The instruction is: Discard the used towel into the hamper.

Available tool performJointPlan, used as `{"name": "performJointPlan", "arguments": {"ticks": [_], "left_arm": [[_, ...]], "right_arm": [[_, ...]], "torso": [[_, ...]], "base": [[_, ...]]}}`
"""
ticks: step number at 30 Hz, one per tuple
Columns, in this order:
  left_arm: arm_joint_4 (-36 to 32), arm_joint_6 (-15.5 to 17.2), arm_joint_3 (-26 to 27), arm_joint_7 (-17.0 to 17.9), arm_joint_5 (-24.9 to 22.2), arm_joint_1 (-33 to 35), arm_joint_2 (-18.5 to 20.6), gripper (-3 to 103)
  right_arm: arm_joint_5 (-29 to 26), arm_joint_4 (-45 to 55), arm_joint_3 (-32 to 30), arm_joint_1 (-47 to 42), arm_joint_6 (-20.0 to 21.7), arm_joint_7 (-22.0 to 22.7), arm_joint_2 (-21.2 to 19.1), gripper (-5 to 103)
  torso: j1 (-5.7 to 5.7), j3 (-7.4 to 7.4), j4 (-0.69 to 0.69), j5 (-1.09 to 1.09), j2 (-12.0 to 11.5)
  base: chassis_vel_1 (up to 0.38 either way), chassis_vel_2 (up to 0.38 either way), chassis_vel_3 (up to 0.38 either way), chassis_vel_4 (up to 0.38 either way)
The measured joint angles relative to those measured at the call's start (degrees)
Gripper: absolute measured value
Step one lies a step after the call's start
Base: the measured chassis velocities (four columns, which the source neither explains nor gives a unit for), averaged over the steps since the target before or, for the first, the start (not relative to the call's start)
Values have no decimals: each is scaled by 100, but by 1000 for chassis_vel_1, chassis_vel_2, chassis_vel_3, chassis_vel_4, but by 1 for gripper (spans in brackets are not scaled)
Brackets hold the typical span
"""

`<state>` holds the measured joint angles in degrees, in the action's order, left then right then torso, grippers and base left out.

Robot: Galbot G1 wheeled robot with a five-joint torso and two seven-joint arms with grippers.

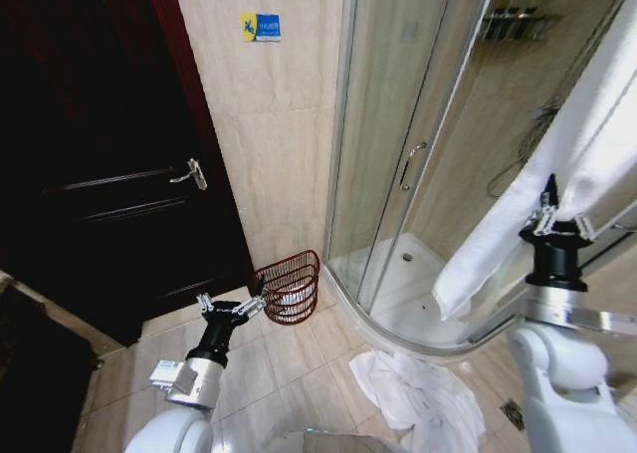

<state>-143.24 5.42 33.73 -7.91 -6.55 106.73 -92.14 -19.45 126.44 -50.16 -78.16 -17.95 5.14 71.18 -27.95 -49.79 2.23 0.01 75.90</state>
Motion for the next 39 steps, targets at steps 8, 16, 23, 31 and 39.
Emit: {"name": "performJointPlan", "arguments": {"ticks": [8,16,23,31,39], "left_arm": [[0,0,0,0,0,0,0,100],[0,0,0,0,0,0,0,100],[0,0,0,0,0,0,0,100],[0,0,0,0,0,0,0,100],[0,0,0,0,0,0,0,100]], "right_arm": [[268,-211,77,-169,-236,0,331,4],[310,-110,107,-210,-254,0,425,4],[434,-36,189,-306,-351,0,563,4],[615,412,86,-410,-380,76,563,4],[627,600,-207,-370,-296,276,415,4]], "torso": [[0,0,0,-2,0],[0,0,0,0,0],[0,0,0,-1,0],[0,0,0,0,0],[0,-1,-1,-4,0]], "base": [[0,0,0,0],[0,0,0,0],[0,0,0,0],[0,0,0,0],[0,0,0,0]]}}
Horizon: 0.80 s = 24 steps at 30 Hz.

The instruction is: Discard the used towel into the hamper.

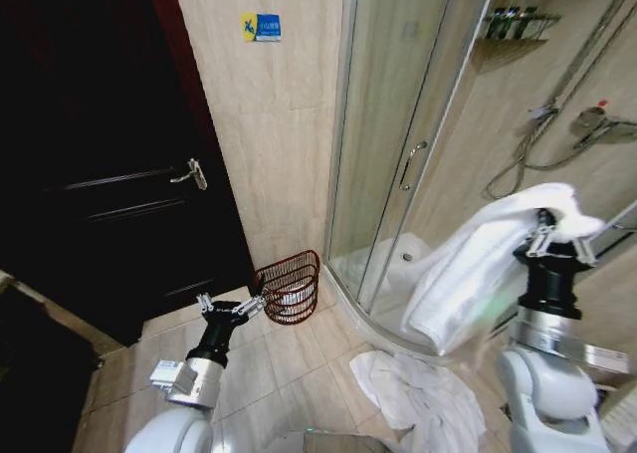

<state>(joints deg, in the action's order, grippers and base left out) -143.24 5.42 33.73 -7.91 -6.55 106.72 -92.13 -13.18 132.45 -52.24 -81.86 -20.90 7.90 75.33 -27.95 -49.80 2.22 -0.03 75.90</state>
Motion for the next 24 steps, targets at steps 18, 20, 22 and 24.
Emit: {"name": "performJointPlan", "arguments": {"ticks": [18,20,22,24], "left_arm": [[0,0,0,0,0,0,0,100],[0,0,0,0,0,0,0,100],[0,0,0,0,0,0,0,100],[0,0,0,0,0,0,0,100]], "right_arm": [[-194,736,130,-208,176,63,-29,4],[-195,749,146,-217,176,65,-20,4],[-199,828,228,-272,176,76,28,4],[-202,855,246,-286,178,78,33,4]], "torso": [[0,1,0,4,1],[0,1,0,5,1],[0,1,0,3,1],[0,1,0,3,1]], "base": [[0,0,0,0],[0,0,0,0],[0,0,0,0],[0,0,0,0]]}}
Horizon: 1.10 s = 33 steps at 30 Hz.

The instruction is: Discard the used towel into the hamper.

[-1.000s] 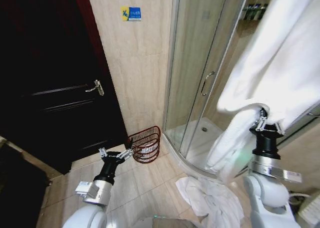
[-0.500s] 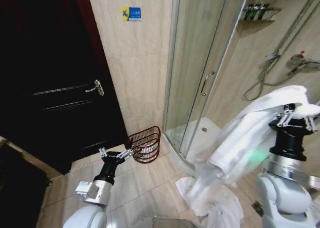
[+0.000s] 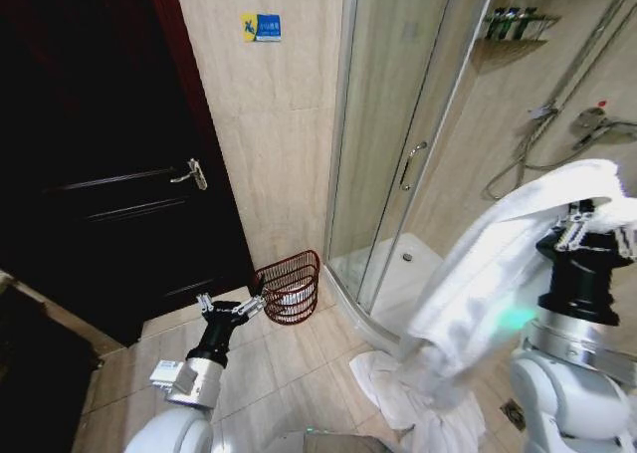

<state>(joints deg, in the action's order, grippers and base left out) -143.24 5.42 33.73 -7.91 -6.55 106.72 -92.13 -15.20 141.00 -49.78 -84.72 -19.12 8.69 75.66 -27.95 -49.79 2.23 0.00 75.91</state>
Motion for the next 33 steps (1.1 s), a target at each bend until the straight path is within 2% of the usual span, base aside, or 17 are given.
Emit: {"name": "performJointPlan", "arguments": {"ticks": [11,21,33], "left_arm": [[0,0,0,0,0,0,0,100],[0,0,0,0,0,0,0,100],[0,0,0,0,0,0,0,100]], "right_arm": [[81,240,242,-172,-102,-26,79,4],[-46,240,63,-146,-475,-181,4,4],[-113,233,-140,-122,-478,-300,-99,4]], "torso": [[0,0,0,-1,0],[0,0,0,-1,0],[0,0,0,-1,-1]], "base": [[0,0,0,0],[0,0,0,0],[0,0,0,0]]}}
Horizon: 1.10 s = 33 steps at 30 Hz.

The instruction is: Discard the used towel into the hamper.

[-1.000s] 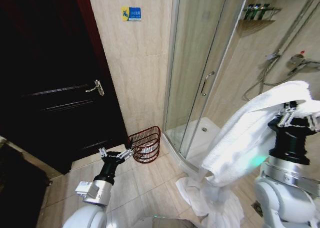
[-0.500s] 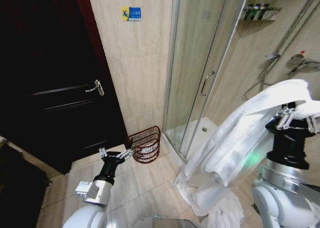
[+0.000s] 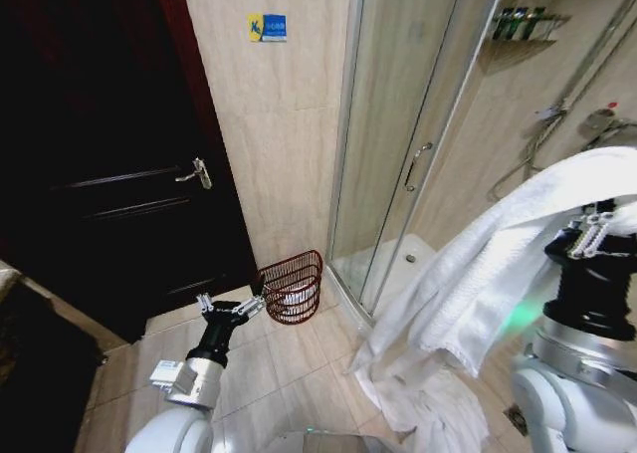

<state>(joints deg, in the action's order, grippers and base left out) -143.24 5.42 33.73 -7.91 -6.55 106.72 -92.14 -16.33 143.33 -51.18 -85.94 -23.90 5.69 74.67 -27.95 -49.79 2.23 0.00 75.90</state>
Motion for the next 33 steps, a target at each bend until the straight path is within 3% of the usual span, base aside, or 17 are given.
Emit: {"name": "performJointPlan", "arguments": {"ticks": [33], "left_arm": [[0,0,-2,0,0,0,-1,100]], "right_arm": [[-92,-9,223,78,-62,-72,-152,4]], "torso": [[0,0,0,-3,0]], "base": [[78,83,-79,-76]]}}
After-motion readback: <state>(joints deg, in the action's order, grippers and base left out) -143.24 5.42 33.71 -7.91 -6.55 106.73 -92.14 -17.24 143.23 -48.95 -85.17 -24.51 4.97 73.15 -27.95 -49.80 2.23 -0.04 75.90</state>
